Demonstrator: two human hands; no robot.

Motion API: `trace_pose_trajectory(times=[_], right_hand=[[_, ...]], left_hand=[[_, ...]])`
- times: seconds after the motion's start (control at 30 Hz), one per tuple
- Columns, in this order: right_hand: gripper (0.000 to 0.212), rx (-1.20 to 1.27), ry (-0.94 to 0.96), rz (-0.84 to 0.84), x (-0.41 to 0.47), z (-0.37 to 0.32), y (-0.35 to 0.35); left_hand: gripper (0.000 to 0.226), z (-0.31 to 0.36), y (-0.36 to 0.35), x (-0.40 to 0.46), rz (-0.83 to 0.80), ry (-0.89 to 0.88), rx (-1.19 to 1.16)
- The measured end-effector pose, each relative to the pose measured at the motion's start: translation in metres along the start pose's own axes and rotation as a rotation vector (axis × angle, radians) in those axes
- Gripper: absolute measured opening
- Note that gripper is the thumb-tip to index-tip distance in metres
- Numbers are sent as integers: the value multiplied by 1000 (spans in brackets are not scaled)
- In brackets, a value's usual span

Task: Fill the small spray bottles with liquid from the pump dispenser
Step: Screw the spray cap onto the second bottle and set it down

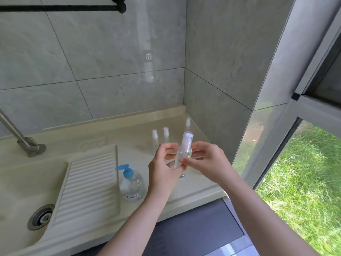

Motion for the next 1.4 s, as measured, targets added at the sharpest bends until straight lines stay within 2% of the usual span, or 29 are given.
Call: trace_pose_trajectory(times=[0.2, 0.5, 0.67, 0.87, 0.93, 1.1, 1.4], right_hand=[[27, -18, -7, 53, 31, 18, 25], [31, -39, -86, 236, 110, 70, 49], [30, -143, -136, 196, 158, 102, 35], [28, -117, -195, 131, 197, 141, 11], [25, -93, -202, 127, 205, 150, 6], [34, -49, -184, 130, 219, 162, 2], [30, -87, -190, 128, 230, 180, -11]], left_hand=[[55, -23, -22, 17, -34, 9, -35], [25, -79, -37, 51, -96, 146, 50], [19, -105, -48, 65, -111, 190, 91], [18, -130, -56, 78, -107, 269, 76], [18, -139, -57, 82, -98, 286, 77], [18, -152, -61, 90, -105, 314, 75], [17, -167, -65, 96, -97, 335, 45]])
Point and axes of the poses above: each hand's wrist, its own x-axis towards the middle knuckle, its own y-axis out of the back of the hand, z = x × y, the point moved 10 cm from there along x, towards the middle knuckle, and after that the axes turned 3 degrees about -x, right-handed, at the moved point
